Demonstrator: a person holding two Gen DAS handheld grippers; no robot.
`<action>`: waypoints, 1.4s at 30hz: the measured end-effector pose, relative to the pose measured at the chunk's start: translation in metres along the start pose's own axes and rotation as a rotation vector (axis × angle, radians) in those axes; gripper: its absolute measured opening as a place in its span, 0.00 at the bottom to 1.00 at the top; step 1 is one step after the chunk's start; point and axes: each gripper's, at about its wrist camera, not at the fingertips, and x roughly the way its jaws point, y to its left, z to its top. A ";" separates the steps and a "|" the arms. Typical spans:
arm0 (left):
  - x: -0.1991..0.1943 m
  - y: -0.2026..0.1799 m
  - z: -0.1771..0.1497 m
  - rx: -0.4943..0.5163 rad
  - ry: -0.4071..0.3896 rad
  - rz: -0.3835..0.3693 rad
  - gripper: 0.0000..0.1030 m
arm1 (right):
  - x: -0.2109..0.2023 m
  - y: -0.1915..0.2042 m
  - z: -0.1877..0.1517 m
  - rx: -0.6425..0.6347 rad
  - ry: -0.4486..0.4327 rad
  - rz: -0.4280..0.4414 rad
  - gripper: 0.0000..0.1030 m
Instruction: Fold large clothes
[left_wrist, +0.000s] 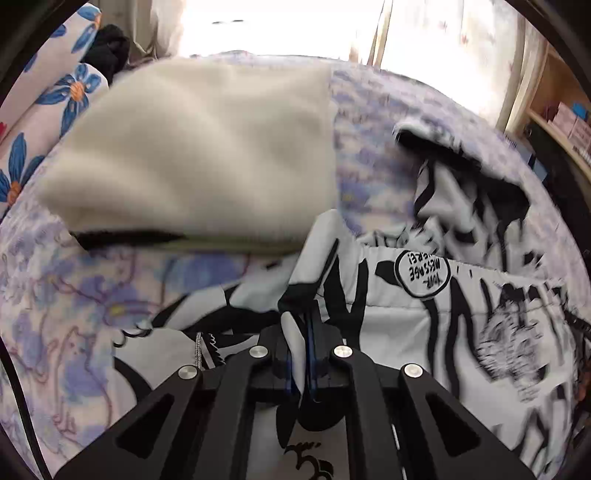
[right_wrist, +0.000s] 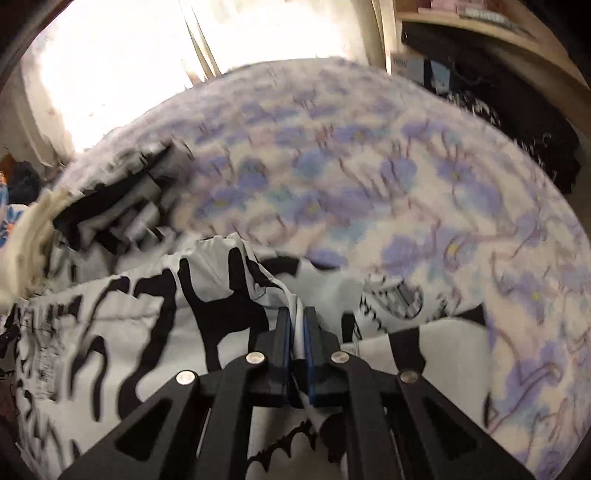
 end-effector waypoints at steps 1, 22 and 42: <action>0.007 0.000 -0.004 0.007 0.008 0.002 0.07 | 0.001 0.000 0.000 0.006 -0.004 -0.004 0.06; -0.100 -0.010 -0.108 0.067 -0.079 0.099 0.15 | -0.101 0.110 -0.106 -0.305 -0.053 0.149 0.15; -0.080 0.042 -0.115 -0.057 0.002 0.023 0.04 | -0.092 -0.042 -0.094 -0.096 -0.055 -0.136 0.00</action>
